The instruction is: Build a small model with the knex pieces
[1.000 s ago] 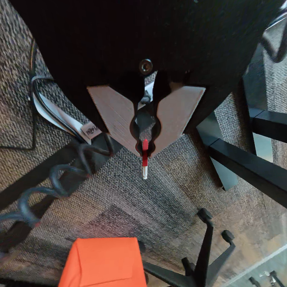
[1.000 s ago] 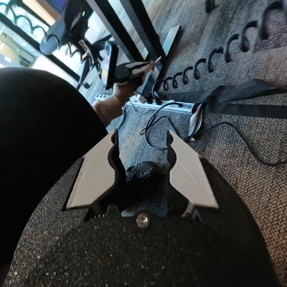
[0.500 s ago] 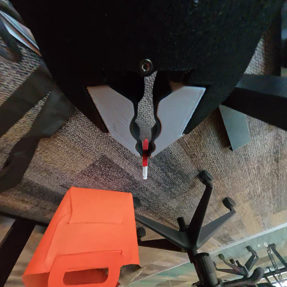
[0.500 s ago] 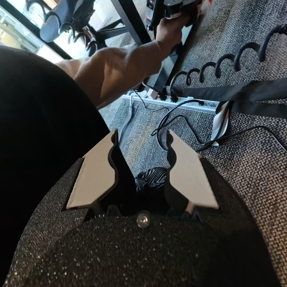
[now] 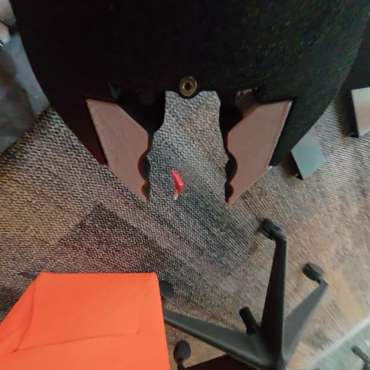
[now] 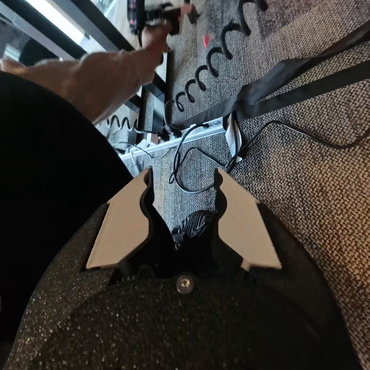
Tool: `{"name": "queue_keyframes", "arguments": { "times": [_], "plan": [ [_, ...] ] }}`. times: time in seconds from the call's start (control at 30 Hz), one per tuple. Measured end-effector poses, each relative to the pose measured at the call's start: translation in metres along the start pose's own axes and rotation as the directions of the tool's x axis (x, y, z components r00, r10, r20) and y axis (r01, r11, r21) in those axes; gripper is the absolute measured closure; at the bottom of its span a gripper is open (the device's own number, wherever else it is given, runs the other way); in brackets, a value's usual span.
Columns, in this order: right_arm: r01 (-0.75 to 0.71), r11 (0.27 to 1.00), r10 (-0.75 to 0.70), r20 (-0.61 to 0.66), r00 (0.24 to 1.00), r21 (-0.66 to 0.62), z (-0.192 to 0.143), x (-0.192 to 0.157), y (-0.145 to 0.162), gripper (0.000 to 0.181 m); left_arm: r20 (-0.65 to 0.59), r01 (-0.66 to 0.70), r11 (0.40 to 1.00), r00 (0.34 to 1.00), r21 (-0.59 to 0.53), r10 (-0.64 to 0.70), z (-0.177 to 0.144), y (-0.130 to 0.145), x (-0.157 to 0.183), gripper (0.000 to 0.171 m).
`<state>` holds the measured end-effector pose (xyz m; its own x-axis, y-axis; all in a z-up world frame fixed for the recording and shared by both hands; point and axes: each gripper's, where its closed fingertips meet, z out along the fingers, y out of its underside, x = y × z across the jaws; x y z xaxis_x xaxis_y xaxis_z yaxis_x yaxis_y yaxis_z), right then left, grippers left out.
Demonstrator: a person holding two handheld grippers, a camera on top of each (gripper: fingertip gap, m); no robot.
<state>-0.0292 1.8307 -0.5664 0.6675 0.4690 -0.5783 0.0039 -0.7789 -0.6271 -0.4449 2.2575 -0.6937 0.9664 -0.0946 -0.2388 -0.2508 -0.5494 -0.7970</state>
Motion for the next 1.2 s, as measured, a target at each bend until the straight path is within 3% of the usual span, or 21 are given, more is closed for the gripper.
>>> {"name": "queue_keyframes", "arguments": {
  "times": [0.17,0.37,0.5,0.6,0.77,0.9,1.03,1.2],
  "plan": [
    [-0.018,0.999,0.018,-0.010,1.000,0.040,-0.005,-0.017,-0.013,0.122,-0.144,-0.002,0.995,0.989,0.104,0.017,-0.064,0.017,0.044,0.093],
    [0.027,0.989,-0.005,-0.149,0.989,0.147,-0.046,-0.008,-0.018,0.122,-0.335,0.058,0.966,0.942,0.250,0.030,-0.211,0.023,0.113,0.108],
    [0.243,0.946,-0.107,-0.501,0.859,0.214,-0.131,0.025,-0.020,0.122,-0.506,0.071,0.972,0.861,0.222,0.053,-0.299,0.020,0.189,0.113],
    [0.316,0.905,-0.039,-0.684,0.729,0.285,-0.223,0.030,-0.016,0.121,-0.651,0.024,0.981,0.751,0.195,0.111,-0.347,0.007,0.266,0.120],
    [0.315,0.899,0.104,-0.846,0.522,0.305,-0.359,0.008,0.055,0.109,-0.800,-0.075,0.955,0.529,0.289,0.284,-0.432,-0.049,0.404,0.114],
    [0.214,0.925,0.202,-0.885,0.419,0.313,-0.425,-0.022,0.139,0.099,-0.860,-0.150,0.928,0.349,0.340,0.372,-0.527,-0.071,0.490,0.113],
    [0.127,0.925,0.294,-0.886,0.359,0.359,-0.470,-0.063,0.196,0.096,-0.903,-0.220,0.924,0.231,0.314,0.362,-0.616,-0.073,0.537,0.112],
    [0.022,0.885,0.438,-0.847,0.300,0.466,-0.506,-0.124,0.234,0.094,-0.937,-0.305,0.910,0.116,0.283,0.330,-0.716,-0.072,0.572,0.111]
  ]
}}
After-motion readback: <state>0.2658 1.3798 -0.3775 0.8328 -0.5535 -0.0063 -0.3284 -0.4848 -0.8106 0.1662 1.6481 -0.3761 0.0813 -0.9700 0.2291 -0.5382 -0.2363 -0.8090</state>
